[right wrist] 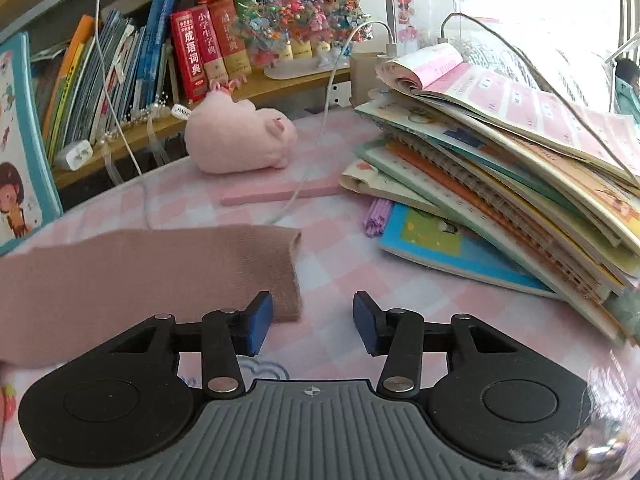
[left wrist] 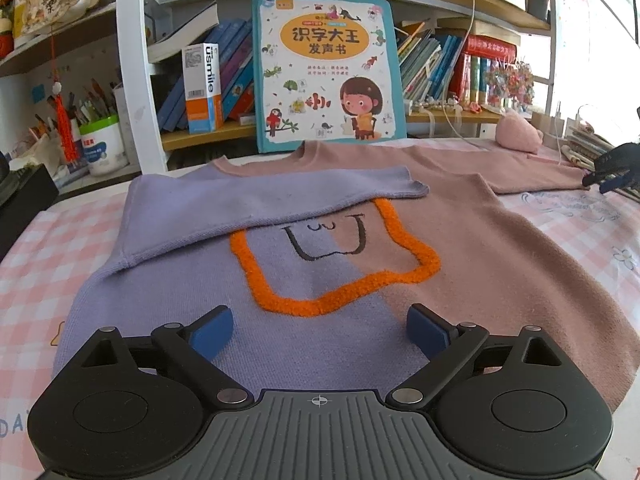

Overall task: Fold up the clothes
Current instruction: 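Grasp the pink sleeve cuff with the right tool and lift it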

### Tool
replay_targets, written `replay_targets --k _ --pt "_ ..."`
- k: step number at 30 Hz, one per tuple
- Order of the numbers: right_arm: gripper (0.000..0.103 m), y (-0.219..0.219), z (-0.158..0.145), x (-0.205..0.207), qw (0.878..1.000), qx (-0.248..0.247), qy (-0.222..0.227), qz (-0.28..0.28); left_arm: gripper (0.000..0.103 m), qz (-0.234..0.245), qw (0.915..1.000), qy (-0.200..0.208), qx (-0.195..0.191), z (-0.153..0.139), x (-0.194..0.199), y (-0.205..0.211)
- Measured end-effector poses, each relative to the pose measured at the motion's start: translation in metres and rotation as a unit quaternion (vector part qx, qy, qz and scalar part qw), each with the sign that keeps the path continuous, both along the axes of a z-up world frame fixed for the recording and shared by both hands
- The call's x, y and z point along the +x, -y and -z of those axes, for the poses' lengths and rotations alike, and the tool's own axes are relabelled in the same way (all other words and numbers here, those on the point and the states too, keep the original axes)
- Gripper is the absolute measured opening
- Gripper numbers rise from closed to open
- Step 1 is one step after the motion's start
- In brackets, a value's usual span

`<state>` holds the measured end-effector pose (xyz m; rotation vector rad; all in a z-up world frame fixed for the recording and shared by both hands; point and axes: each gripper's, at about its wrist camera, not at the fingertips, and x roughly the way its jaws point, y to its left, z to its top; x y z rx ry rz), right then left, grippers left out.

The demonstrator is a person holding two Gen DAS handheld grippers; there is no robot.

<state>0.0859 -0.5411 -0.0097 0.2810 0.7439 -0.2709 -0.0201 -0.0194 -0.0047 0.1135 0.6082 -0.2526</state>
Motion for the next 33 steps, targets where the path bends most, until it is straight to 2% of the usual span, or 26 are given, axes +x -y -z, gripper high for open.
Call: replay_targets --k 7,8,10,13,15,20,24,31,33 --pt "0.035 -0.003 0.001 0.017 1.000 -0.001 0.005 -0.002 0.096 0.000 1.0000 -0.002 -0.003 0.001 0.001 -0.001" --pt "0.032 -0.004 0.001 0.020 1.000 -0.004 0.006 -0.004 0.096 0.000 1.0000 -0.003 -0.003 0.001 0.001 -0.001" --pt "0.019 -0.008 0.003 0.024 1.000 -0.015 0.005 -0.014 0.096 0.000 1.0000 -0.003 -0.004 0.000 0.001 -0.001" --pt "0.010 -0.014 0.000 0.028 0.999 -0.025 0.003 -0.022 0.096 0.000 1.0000 -0.003 -0.005 0.000 0.001 -0.001" --pt "0.008 -0.017 -0.005 0.026 0.999 -0.027 0.011 -0.024 0.096 0.000 1.0000 -0.001 -0.005 0.000 0.001 -0.001" --pt "0.007 -0.032 -0.043 0.013 0.996 0.009 0.077 -0.050 0.096 0.006 1.0000 0.004 -0.006 -0.001 -0.001 0.000" --pt "0.007 -0.074 -0.073 0.015 0.989 0.013 0.109 -0.103 0.096 0.011 0.9999 0.010 -0.007 -0.002 -0.003 0.000" --pt "0.007 -0.156 -0.122 0.024 0.967 0.012 0.154 -0.203 0.097 0.014 0.9998 0.014 -0.003 -0.002 -0.004 0.002" --pt "0.004 -0.180 -0.136 0.026 0.959 0.012 0.166 -0.231 0.097 0.014 0.9998 0.014 -0.004 -0.003 -0.005 0.002"
